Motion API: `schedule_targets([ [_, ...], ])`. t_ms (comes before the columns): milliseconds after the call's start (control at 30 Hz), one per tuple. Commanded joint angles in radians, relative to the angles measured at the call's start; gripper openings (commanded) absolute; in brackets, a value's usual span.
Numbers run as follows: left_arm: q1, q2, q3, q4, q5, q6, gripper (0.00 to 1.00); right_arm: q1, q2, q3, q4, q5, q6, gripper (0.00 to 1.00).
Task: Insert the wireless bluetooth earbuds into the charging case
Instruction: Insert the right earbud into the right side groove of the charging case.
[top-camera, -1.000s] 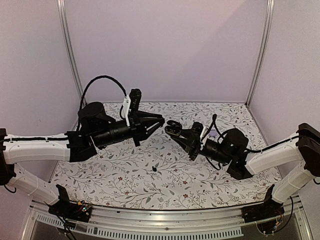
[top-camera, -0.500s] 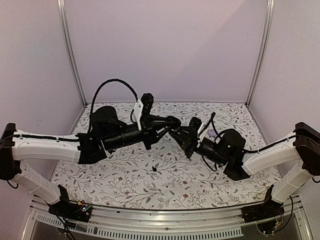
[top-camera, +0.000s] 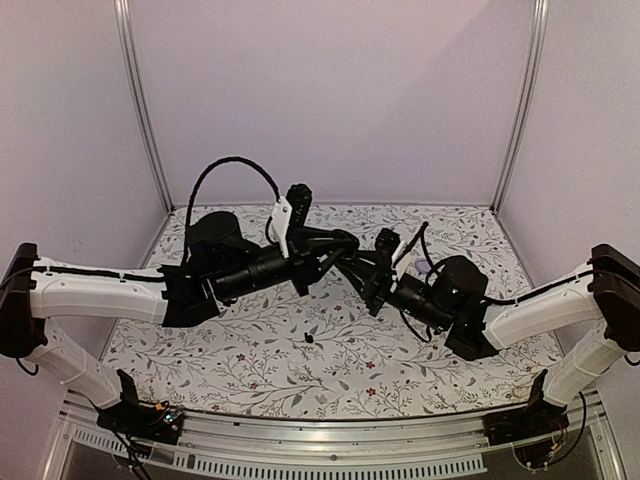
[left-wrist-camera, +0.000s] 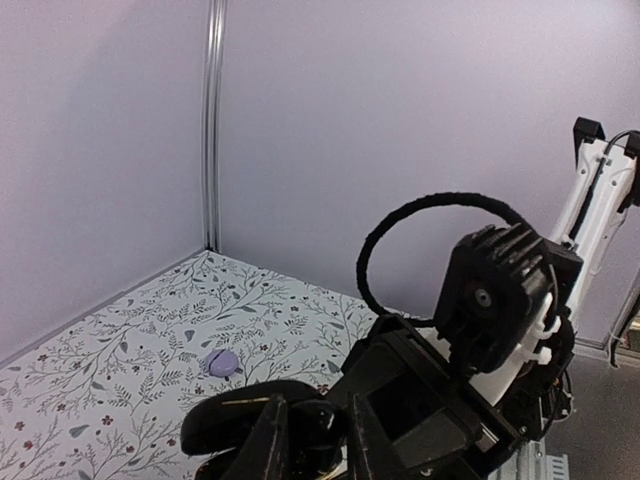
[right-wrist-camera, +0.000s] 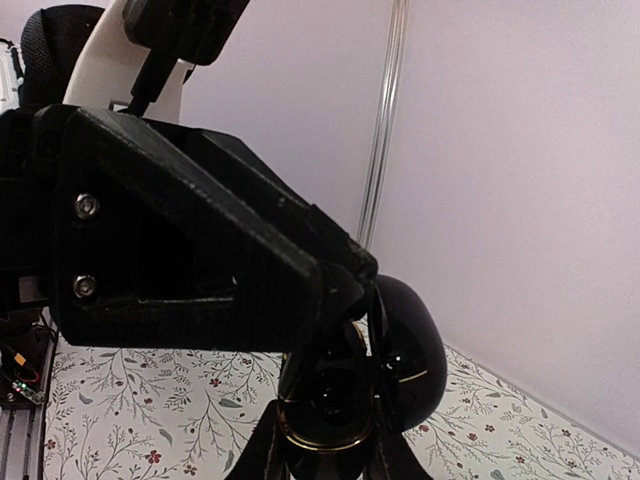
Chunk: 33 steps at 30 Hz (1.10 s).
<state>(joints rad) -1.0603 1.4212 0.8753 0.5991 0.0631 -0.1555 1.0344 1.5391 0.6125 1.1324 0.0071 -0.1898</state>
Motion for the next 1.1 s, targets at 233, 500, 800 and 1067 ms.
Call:
schedule_targets([
  [233, -0.017, 0.027, 0.024, 0.052, -0.057, 0.018, 0.17, 0.02, -0.032, 0.03, -0.015, 0.031, 0.05, 0.0],
  [500, -0.018, 0.036, 0.022, 0.066, -0.06, 0.016, 0.17, 0.026, -0.031, 0.034, -0.02, 0.03, 0.067, 0.0],
  [800, -0.021, 0.051, 0.025, 0.078, -0.06, 0.014, 0.17, 0.026, -0.031, 0.042, -0.021, 0.027, 0.1, 0.0],
  [1067, -0.021, 0.065, 0.029, 0.083, -0.09, 0.01, 0.17, 0.026, -0.034, 0.046, -0.023, 0.014, 0.102, 0.0],
])
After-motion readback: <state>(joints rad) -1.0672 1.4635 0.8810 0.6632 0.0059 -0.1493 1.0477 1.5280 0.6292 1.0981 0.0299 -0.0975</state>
